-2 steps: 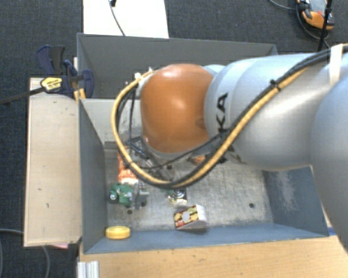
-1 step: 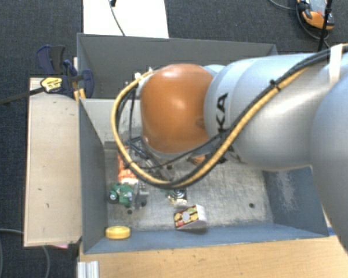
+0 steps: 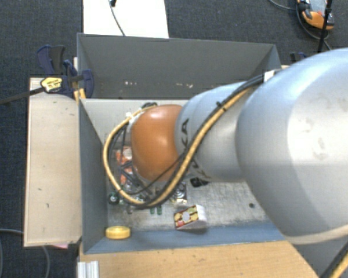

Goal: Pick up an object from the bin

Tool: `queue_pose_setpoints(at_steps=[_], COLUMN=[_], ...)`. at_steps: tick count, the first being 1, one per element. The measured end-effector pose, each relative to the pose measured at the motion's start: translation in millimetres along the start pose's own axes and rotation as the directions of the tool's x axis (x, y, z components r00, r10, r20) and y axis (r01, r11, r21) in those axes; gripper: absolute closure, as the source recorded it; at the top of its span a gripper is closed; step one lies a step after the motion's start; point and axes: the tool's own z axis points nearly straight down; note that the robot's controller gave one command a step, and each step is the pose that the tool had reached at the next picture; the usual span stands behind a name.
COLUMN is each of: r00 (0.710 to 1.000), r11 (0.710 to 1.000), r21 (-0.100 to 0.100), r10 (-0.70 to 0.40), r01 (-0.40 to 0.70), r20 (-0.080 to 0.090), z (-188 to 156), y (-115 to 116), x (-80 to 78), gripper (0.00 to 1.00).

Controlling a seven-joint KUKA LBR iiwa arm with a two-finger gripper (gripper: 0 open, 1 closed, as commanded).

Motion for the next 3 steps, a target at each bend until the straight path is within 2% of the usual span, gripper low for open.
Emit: queue_pose_setpoints(at_steps=[2, 3], r00=[1.0, 1.0], r11=[1.0, 1.0], r21=[0.0, 0.002], r10=[0.004, 0.0], r01=[-0.004, 0.0], r20=[0.0, -0.001], z=[0.0, -149.5], y=[-0.1, 12.9], x=[0.0, -1.1], gripper=[1.0, 1.0])
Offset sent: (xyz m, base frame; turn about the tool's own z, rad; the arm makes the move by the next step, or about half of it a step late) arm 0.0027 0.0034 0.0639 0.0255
